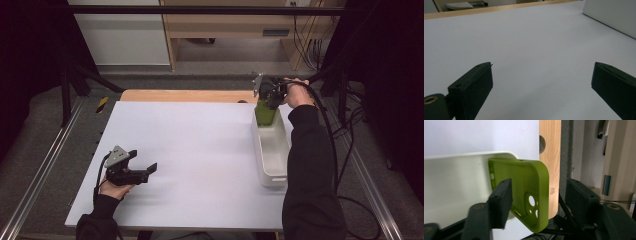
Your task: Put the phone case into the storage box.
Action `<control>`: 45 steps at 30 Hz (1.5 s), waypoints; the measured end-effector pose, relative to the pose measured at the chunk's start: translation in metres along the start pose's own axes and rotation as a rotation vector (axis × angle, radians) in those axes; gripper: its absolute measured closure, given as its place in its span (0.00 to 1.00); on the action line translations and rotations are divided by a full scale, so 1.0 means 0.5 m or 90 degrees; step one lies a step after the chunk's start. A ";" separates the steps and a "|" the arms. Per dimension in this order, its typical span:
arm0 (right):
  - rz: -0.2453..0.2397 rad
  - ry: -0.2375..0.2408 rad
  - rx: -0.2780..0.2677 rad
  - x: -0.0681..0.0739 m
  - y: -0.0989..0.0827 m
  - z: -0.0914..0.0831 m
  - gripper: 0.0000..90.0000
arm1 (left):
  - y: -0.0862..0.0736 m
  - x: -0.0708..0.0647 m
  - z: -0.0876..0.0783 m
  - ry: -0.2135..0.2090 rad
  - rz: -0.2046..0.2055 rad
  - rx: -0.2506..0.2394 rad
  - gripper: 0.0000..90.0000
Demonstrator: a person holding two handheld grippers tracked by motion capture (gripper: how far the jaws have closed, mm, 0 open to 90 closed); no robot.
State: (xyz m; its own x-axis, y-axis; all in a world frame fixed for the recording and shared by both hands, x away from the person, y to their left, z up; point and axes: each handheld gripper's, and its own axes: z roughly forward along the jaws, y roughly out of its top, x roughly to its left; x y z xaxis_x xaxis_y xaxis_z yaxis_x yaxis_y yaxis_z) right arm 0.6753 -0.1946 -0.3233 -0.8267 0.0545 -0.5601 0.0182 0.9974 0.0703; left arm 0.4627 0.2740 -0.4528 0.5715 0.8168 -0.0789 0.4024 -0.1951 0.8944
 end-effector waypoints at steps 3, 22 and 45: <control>0.034 -0.005 -0.017 -0.001 -0.001 -0.004 0.35 | 0.000 0.000 0.000 0.000 0.001 0.000 0.03; 0.139 -0.025 -0.171 0.018 -0.003 -0.072 0.06 | 0.000 -0.003 -0.001 0.001 0.006 0.002 0.03; 0.296 -0.033 -0.341 0.149 -0.001 -0.159 0.02 | 0.001 -0.007 -0.004 -0.013 0.015 -0.008 0.02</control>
State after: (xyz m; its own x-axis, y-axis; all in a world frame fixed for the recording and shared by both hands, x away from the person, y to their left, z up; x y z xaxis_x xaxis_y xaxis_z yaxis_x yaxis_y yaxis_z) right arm 0.5690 -0.1950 -0.2993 -0.7721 0.4848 -0.4110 0.0726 0.7097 0.7008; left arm 0.4595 0.2718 -0.4511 0.5955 0.8006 -0.0662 0.3794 -0.2076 0.9016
